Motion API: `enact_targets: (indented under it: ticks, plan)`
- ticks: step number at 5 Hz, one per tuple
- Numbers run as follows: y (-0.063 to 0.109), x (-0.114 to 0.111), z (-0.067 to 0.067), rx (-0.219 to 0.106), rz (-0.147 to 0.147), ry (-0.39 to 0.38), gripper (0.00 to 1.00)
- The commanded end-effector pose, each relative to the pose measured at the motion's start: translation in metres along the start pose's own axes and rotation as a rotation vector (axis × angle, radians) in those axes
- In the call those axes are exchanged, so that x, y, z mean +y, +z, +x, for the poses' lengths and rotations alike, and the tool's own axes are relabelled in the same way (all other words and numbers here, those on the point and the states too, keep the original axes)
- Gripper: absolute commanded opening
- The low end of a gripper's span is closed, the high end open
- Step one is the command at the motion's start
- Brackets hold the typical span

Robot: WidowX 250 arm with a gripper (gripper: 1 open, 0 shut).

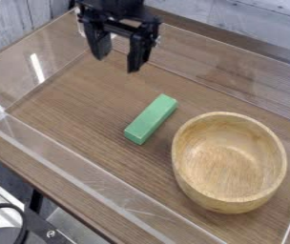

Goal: Remove the green block from inside the brown bowl and put it on the table

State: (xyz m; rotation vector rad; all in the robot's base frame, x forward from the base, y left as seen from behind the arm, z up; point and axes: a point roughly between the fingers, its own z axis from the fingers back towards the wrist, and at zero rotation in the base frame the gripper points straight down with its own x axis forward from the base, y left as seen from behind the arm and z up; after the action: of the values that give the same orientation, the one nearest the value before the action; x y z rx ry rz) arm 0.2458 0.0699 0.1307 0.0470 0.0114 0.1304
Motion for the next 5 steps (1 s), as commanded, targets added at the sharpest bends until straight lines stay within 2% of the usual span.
enact_targets:
  ticks: [1,2,4,5]
  plan:
    - [-0.006,-0.004,0.007,-0.068,0.018,0.007,1.00]
    - [-0.025,-0.010,0.015,-0.099,0.023,0.015,1.00]
    - [-0.032,0.015,0.020,-0.084,0.011,-0.004,1.00]
    - [-0.030,0.015,0.024,-0.055,0.005,-0.006,1.00]
